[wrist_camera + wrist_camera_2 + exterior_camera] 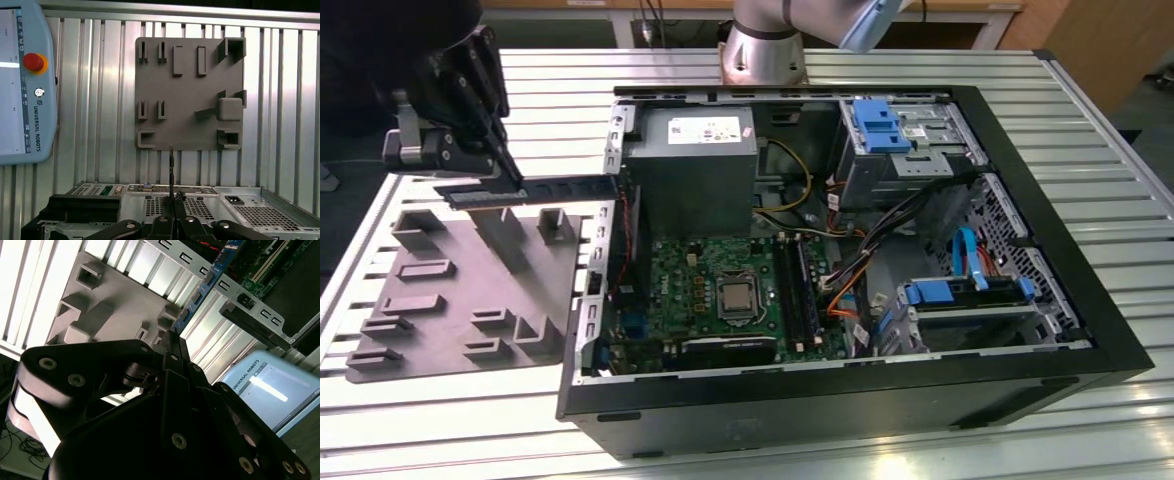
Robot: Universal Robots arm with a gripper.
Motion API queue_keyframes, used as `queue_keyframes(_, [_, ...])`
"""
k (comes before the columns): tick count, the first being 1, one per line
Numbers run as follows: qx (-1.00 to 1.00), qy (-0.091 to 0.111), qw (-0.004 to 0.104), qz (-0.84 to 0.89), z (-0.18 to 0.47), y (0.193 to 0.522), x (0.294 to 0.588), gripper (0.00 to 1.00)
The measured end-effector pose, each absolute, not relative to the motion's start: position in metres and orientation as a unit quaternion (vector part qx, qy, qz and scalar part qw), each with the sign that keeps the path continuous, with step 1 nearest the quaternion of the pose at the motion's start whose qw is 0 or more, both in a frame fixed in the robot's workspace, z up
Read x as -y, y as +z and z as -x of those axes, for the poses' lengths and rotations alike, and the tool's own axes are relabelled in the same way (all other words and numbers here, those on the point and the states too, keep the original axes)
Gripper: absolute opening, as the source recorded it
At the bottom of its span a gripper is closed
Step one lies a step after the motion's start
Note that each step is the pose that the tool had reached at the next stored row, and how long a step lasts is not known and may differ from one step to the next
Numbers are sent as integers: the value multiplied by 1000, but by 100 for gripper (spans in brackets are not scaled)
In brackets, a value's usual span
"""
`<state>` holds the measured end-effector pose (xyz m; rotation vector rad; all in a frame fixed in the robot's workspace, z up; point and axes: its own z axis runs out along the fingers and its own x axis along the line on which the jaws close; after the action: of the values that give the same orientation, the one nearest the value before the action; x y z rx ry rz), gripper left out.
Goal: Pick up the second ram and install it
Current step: 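Pick up the second ram and move it above second insertion slot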
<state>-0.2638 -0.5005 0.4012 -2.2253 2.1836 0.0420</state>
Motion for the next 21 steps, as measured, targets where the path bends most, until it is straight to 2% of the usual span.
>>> queue_keyframes(21, [-700, 13, 12, 714, 241, 401, 500, 11])
